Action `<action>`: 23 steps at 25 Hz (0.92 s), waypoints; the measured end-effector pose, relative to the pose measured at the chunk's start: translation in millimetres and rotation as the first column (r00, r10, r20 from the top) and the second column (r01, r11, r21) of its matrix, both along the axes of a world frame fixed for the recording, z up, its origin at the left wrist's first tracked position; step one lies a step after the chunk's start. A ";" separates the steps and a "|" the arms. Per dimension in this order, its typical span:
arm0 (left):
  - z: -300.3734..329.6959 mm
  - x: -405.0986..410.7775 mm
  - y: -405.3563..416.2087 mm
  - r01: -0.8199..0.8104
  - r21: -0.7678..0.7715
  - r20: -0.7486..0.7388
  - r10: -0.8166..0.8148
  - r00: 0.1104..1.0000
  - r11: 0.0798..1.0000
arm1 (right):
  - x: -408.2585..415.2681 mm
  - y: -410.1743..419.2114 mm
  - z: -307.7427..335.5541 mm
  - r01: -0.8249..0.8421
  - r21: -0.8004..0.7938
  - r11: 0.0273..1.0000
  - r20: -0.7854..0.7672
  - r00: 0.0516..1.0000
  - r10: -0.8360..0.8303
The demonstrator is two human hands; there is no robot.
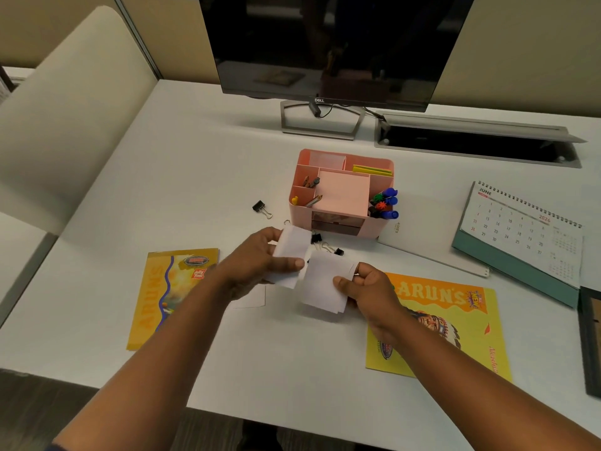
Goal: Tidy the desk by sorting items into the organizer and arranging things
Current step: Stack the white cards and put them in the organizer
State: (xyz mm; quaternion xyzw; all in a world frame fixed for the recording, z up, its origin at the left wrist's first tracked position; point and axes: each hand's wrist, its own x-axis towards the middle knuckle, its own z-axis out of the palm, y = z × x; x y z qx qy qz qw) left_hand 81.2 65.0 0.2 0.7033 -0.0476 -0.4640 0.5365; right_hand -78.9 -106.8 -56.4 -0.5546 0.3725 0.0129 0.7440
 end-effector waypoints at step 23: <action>-16.2 -63.4 -24.7 0.150 0.153 0.288 -0.189 0.939 0.977 | 5.1 23.9 32.5 0.000 0.240 0.971 0.052 0.999 -0.013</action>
